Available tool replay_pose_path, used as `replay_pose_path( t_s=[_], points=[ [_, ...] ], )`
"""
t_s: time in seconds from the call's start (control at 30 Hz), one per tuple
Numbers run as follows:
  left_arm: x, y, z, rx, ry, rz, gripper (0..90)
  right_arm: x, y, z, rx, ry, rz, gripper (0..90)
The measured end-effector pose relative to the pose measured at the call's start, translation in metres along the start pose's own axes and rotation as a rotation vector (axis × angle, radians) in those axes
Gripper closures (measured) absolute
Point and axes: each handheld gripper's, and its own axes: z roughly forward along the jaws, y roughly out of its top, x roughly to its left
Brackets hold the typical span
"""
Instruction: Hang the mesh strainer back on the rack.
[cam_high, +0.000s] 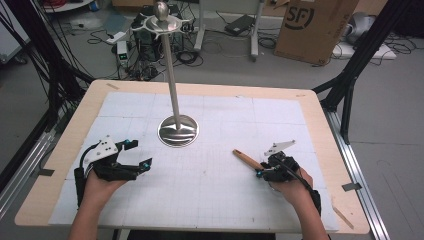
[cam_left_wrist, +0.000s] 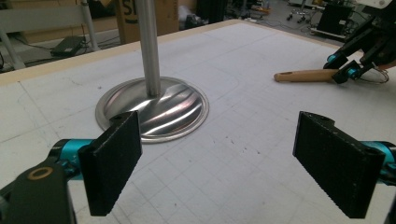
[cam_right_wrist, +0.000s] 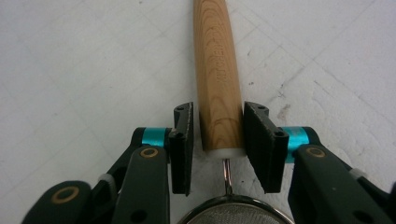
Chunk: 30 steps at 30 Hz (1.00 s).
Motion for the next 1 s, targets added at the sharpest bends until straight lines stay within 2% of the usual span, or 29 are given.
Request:
replay_pose_path(
  t_s=[0.13, 0.33, 0.4, 0.67, 0.83, 1.0],
  points=[
    [0.0, 0.0, 0.0, 0.001, -0.001, 0.003, 16.1, 0.0, 0.001, -0.002, 0.019, -0.007, -0.016, 61.9],
    [0.0, 0.0, 0.0, 0.002, 0.0, 0.003, 16.1, 0.0, 0.005, -0.001, 0.066, 0.007, -0.031, 62.7],
    [0.0, 0.0, 0.0, 0.002, 0.0, 0.003, 16.1, -0.001, 0.007, 0.0, 0.076, 0.008, -0.05, 62.8],
    [0.0, 0.0, 0.0, 0.001, -0.002, 0.001, 16.1, -0.001, 0.017, 0.003, 0.151, 0.026, -0.048, 63.3],
    [0.0, 0.0, 0.001, 0.002, -0.002, 0.0, 16.1, 0.0, 0.023, 0.004, 0.197, 0.019, -0.069, 64.9],
    [0.0, 0.0, 0.001, 0.001, -0.001, -0.004, 16.1, 0.002, 0.023, 0.005, 0.196, 0.017, -0.075, 67.4]
  ],
)
